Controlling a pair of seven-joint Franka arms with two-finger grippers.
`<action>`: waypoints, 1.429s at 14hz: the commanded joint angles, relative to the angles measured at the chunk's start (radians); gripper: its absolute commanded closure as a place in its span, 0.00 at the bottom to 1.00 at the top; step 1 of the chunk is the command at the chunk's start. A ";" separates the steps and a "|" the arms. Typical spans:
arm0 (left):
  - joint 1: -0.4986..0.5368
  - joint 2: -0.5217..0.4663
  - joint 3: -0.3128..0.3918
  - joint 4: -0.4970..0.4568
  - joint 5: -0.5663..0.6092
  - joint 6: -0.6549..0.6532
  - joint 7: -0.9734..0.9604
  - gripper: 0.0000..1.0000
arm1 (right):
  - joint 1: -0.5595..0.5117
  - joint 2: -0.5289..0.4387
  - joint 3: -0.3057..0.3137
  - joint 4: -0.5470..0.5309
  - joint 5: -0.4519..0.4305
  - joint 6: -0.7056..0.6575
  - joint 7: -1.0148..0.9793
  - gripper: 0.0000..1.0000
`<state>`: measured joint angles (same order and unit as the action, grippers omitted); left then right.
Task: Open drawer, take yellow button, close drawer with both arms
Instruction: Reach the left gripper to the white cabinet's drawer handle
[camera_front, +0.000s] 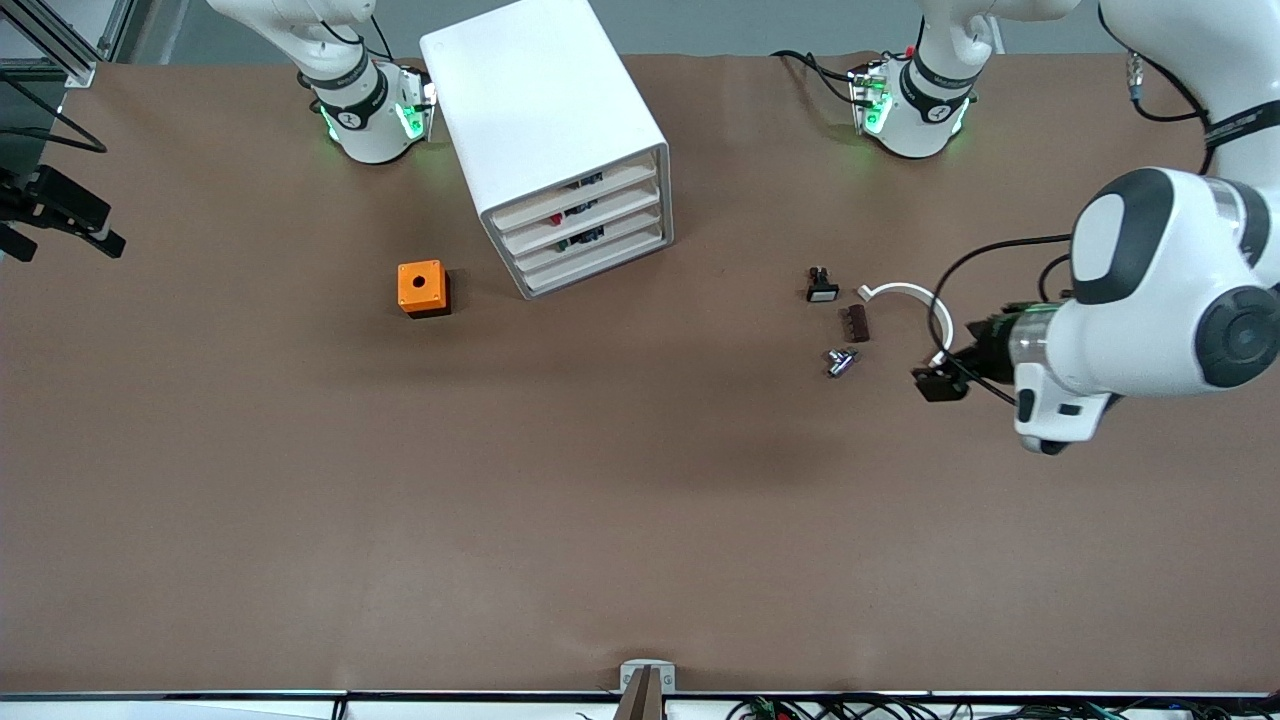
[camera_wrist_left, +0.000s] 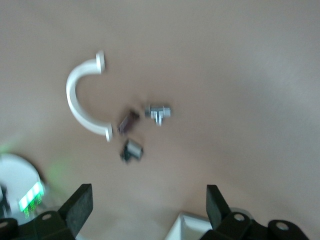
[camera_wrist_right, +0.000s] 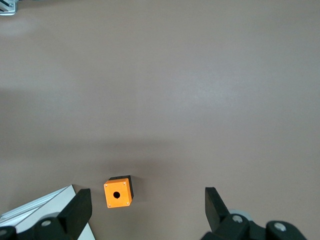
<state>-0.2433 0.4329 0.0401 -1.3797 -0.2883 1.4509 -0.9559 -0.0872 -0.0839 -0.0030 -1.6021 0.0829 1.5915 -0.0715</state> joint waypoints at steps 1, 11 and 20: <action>-0.040 0.073 0.006 0.018 -0.145 -0.041 -0.250 0.00 | -0.020 -0.007 0.005 -0.007 0.028 -0.015 -0.014 0.00; -0.051 0.280 -0.127 0.016 -0.591 -0.099 -1.001 0.00 | 0.039 -0.005 0.012 -0.006 0.021 -0.094 0.290 0.00; -0.120 0.359 -0.286 -0.022 -0.621 -0.103 -1.255 0.00 | 0.170 0.004 0.012 -0.004 0.029 -0.179 0.791 0.00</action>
<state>-0.3357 0.7894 -0.2473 -1.3917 -0.8801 1.3646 -2.1867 0.0655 -0.0829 0.0156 -1.6084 0.0945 1.4315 0.6528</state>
